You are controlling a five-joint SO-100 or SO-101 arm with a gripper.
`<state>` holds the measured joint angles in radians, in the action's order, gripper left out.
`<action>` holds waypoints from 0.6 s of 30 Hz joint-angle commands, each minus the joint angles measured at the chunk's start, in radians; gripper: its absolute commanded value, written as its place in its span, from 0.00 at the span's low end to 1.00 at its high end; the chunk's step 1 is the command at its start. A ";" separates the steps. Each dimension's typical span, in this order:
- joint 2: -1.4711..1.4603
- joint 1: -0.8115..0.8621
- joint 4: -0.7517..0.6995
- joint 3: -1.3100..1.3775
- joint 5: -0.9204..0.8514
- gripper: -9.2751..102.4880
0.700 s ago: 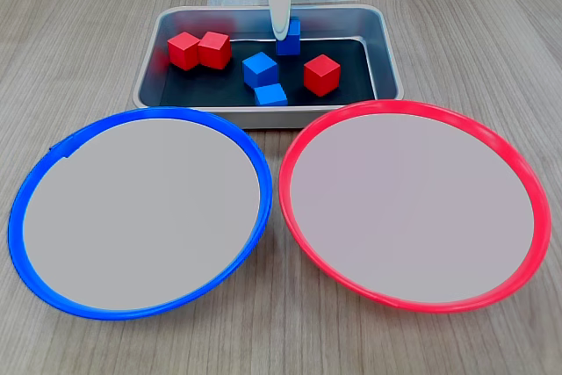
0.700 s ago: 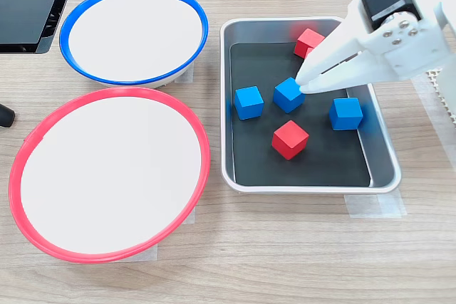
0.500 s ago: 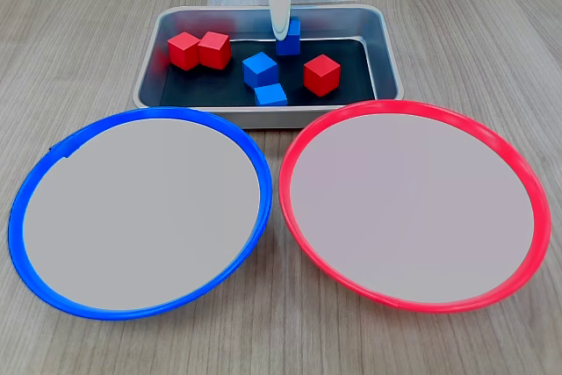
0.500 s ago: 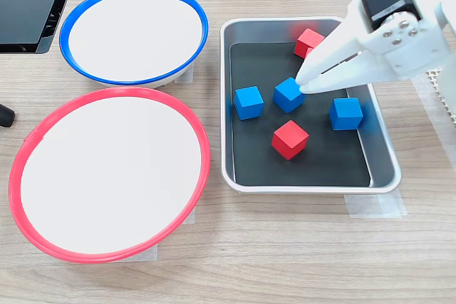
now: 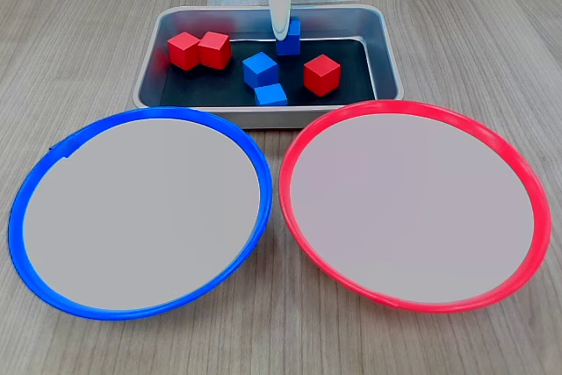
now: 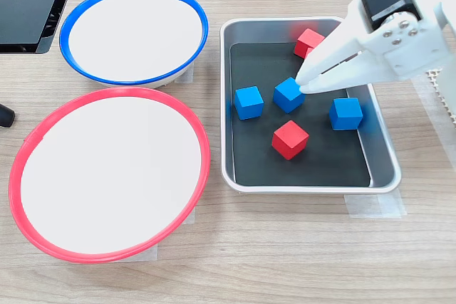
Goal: Move six blocks tray to matching dishes
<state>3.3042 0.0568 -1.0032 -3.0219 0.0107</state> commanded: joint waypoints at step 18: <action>-0.523 -0.084 0.028 0.272 -0.265 0.10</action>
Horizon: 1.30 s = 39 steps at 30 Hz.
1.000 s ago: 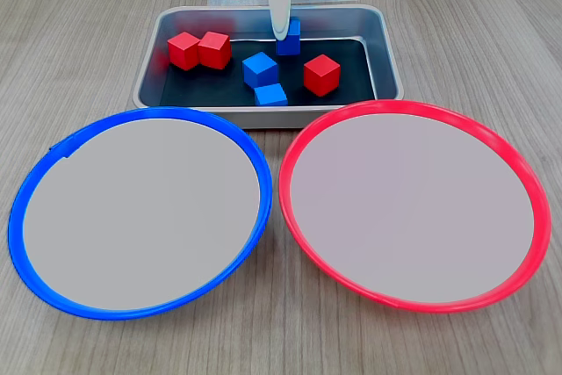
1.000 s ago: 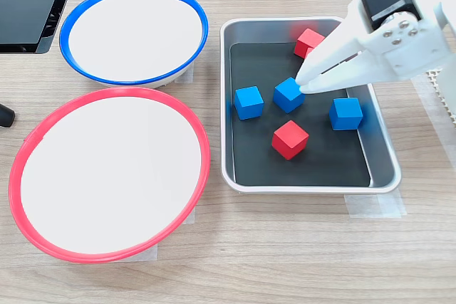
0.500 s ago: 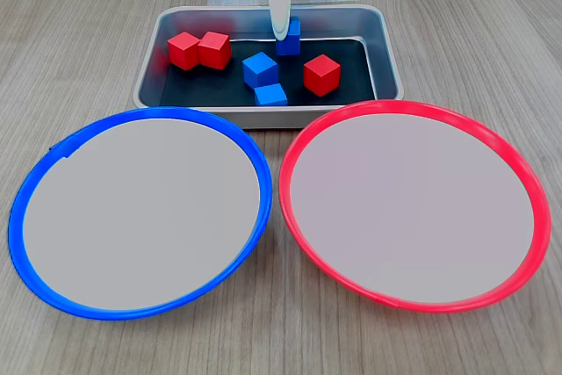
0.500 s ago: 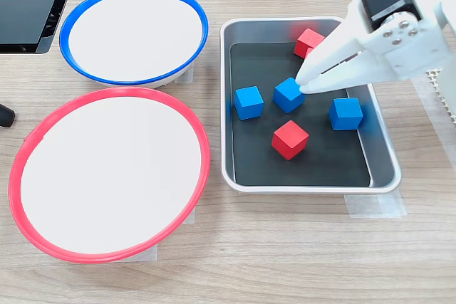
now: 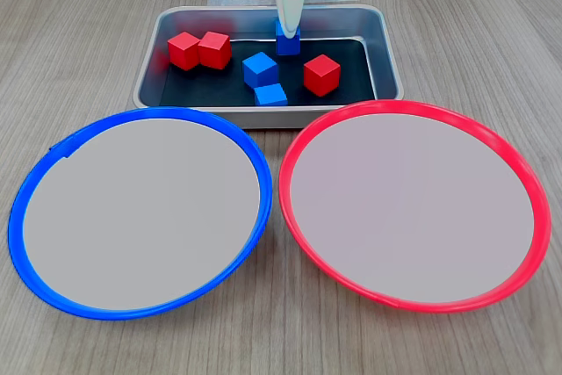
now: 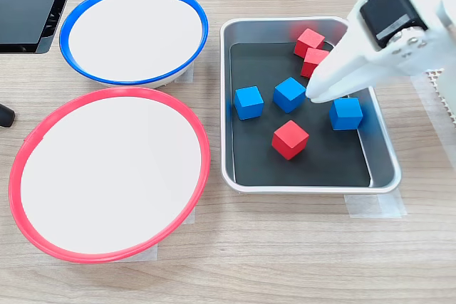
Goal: Move six blocks tray to matching dishes
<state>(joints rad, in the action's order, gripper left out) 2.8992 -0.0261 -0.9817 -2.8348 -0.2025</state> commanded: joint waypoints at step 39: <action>-1.618 -0.158 -0.152 1.638 -0.224 0.08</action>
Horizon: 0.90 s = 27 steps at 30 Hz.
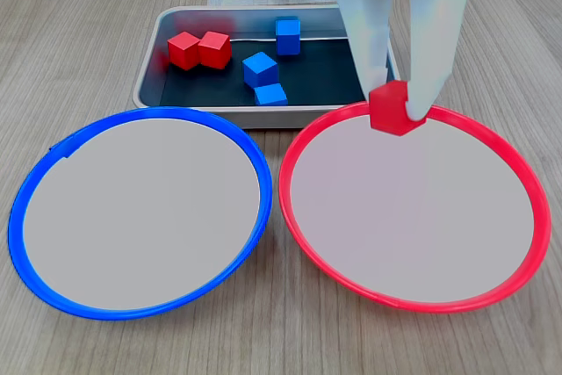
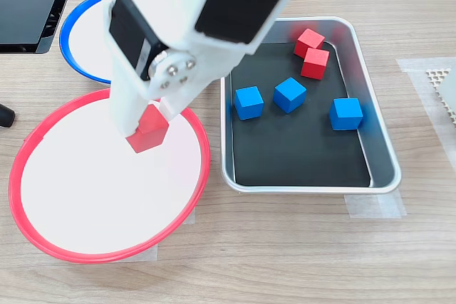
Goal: Move six blocks tray to matching dishes
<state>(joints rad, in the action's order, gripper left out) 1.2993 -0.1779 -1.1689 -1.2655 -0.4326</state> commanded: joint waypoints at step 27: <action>0.462 0.333 -0.067 -0.719 -0.644 0.24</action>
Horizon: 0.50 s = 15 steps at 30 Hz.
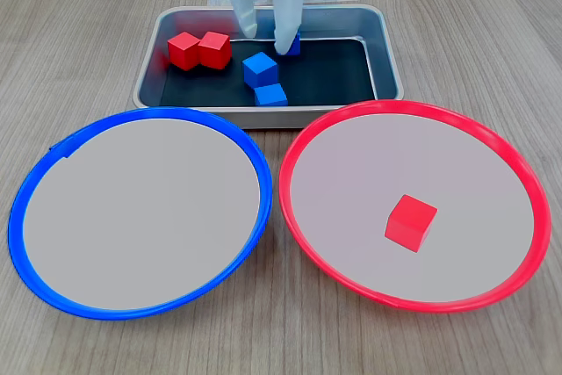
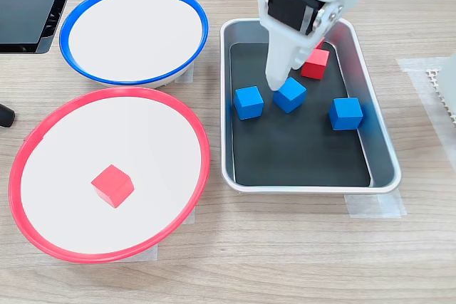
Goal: Move six blocks tray to matching dishes
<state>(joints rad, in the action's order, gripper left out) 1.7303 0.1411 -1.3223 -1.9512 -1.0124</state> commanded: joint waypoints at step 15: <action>-0.035 0.035 0.239 -0.166 -0.210 0.08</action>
<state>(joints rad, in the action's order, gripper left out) 1.6935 0.1764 -1.0922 -2.1200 -1.2210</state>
